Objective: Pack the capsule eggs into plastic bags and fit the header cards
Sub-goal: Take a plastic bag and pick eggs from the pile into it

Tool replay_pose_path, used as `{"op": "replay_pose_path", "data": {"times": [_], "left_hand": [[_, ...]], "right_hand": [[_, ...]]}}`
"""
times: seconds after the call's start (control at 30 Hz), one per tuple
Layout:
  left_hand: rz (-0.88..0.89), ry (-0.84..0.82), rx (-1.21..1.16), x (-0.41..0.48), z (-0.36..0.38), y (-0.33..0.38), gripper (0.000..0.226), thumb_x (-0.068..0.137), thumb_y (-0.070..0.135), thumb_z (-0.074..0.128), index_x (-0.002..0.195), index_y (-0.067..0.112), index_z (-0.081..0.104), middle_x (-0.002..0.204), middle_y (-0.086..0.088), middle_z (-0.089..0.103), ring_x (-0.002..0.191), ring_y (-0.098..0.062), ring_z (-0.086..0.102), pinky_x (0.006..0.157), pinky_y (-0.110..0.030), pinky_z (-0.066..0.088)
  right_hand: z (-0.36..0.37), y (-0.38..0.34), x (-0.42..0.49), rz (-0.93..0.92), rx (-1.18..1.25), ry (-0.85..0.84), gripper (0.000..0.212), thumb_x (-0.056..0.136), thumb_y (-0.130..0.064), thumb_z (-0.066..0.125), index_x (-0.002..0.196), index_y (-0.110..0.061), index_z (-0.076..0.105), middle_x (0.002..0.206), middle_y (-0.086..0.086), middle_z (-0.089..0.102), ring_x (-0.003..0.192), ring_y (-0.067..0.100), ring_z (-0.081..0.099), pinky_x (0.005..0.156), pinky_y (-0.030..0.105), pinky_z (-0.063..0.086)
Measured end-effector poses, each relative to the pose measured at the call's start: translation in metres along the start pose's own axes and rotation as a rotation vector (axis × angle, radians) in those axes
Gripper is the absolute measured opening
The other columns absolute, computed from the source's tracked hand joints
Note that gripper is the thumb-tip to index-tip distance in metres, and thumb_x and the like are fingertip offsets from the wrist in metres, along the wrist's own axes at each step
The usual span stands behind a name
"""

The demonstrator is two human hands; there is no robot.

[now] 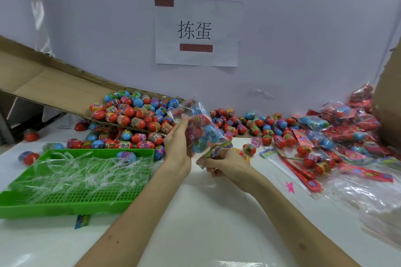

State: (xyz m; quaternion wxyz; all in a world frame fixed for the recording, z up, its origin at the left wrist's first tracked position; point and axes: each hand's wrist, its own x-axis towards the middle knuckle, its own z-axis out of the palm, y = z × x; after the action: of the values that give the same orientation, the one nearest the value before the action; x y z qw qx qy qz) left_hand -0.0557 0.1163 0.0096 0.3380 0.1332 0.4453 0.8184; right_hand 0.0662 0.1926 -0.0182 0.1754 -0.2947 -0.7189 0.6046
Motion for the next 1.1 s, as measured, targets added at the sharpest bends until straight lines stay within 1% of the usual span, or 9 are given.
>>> {"op": "replay_pose_path", "data": {"times": [0.2, 0.33, 0.43, 0.53, 0.63, 0.73, 0.83, 0.93, 1.1], "left_hand": [[-0.065, 0.072, -0.059, 0.006, -0.006, 0.006, 0.032, 0.104, 0.040, 0.060, 0.118, 0.014, 0.073, 0.116, -0.010, 0.076, 0.110, -0.030, 0.071, 0.094, -0.045, 0.058], [-0.027, 0.048, -0.041, 0.007, -0.006, 0.005, 0.039, 0.106, 0.045, 0.053, 0.124, 0.016, 0.071, 0.121, -0.012, 0.075, 0.111, -0.029, 0.072, 0.096, -0.049, 0.058], [0.023, 0.093, -0.012, 0.012, -0.009, 0.009, 0.027, 0.103, 0.045, 0.059, 0.107, 0.025, 0.076, 0.106, -0.004, 0.080, 0.101, -0.025, 0.076, 0.084, -0.045, 0.062], [0.050, 0.098, 0.034, 0.012, -0.008, 0.005, 0.031, 0.102, 0.045, 0.062, 0.082, 0.034, 0.082, 0.092, 0.003, 0.081, 0.093, -0.021, 0.077, 0.085, -0.046, 0.063], [0.083, 0.083, 0.052, 0.010, -0.006, 0.001, 0.036, 0.102, 0.044, 0.062, 0.070, 0.045, 0.079, 0.083, 0.008, 0.080, 0.083, -0.014, 0.078, 0.086, -0.044, 0.063], [0.110, 0.077, 0.062, 0.008, -0.006, 0.003, 0.032, 0.102, 0.042, 0.063, 0.076, 0.040, 0.082, 0.090, 0.003, 0.081, 0.090, -0.019, 0.078, 0.087, -0.046, 0.063], [0.139, 0.075, 0.066, 0.007, -0.006, 0.007, 0.032, 0.102, 0.042, 0.063, 0.083, 0.026, 0.084, 0.100, -0.004, 0.081, 0.093, -0.024, 0.078, 0.085, -0.048, 0.063], [0.202, 0.062, 0.106, 0.006, -0.005, 0.008, 0.033, 0.102, 0.041, 0.063, 0.080, 0.028, 0.083, 0.094, 0.000, 0.081, 0.095, -0.023, 0.077, 0.086, -0.046, 0.063], [0.222, -0.023, 0.213, 0.002, -0.004, -0.002, 0.030, 0.101, 0.040, 0.062, 0.088, 0.022, 0.082, 0.092, 0.000, 0.081, 0.089, -0.019, 0.077, 0.075, -0.033, 0.063]], "right_hand": [[-0.009, -0.005, 0.001, -0.017, -0.062, -0.082, 0.026, 0.078, -0.029, 0.085, 0.069, -0.012, 0.068, 0.068, 0.008, 0.063, 0.068, 0.021, 0.056, 0.062, 0.027, 0.050], [-0.013, -0.008, -0.003, -0.051, -0.138, -0.105, 0.022, 0.083, -0.024, 0.083, 0.094, -0.009, 0.071, 0.087, 0.006, 0.072, 0.074, 0.016, 0.065, 0.070, 0.027, 0.055], [-0.024, -0.016, -0.006, -0.116, -0.012, -0.011, 0.029, 0.088, -0.018, 0.078, 0.115, -0.017, 0.067, 0.110, 0.009, 0.071, 0.089, 0.019, 0.070, 0.077, 0.030, 0.056], [-0.030, -0.025, -0.008, -0.208, 0.146, 0.113, 0.026, 0.093, -0.023, 0.072, 0.113, -0.008, 0.067, 0.101, 0.008, 0.073, 0.087, 0.022, 0.068, 0.074, 0.031, 0.054], [-0.027, -0.028, -0.010, -0.258, 0.102, 0.157, 0.019, 0.092, -0.026, 0.073, 0.099, -0.009, 0.071, 0.090, 0.005, 0.075, 0.080, 0.017, 0.069, 0.068, 0.025, 0.054], [-0.023, -0.025, -0.010, -0.280, -0.006, 0.144, 0.014, 0.091, -0.023, 0.074, 0.089, -0.009, 0.072, 0.077, -0.001, 0.075, 0.070, 0.012, 0.067, 0.063, 0.020, 0.054], [-0.027, -0.022, -0.008, -0.294, -0.062, 0.120, 0.016, 0.092, -0.020, 0.073, 0.088, -0.005, 0.069, 0.071, 0.004, 0.071, 0.064, 0.016, 0.067, 0.065, 0.026, 0.058], [-0.031, -0.021, -0.008, -0.293, -0.177, 0.069, 0.012, 0.096, -0.016, 0.070, 0.089, -0.007, 0.066, 0.069, 0.004, 0.071, 0.063, 0.019, 0.069, 0.067, 0.032, 0.061], [-0.035, -0.023, -0.008, -0.284, -0.118, 0.088, 0.016, 0.093, -0.013, 0.073, 0.102, -0.013, 0.061, 0.099, 0.005, 0.072, 0.083, 0.017, 0.069, 0.071, 0.027, 0.055]]}}
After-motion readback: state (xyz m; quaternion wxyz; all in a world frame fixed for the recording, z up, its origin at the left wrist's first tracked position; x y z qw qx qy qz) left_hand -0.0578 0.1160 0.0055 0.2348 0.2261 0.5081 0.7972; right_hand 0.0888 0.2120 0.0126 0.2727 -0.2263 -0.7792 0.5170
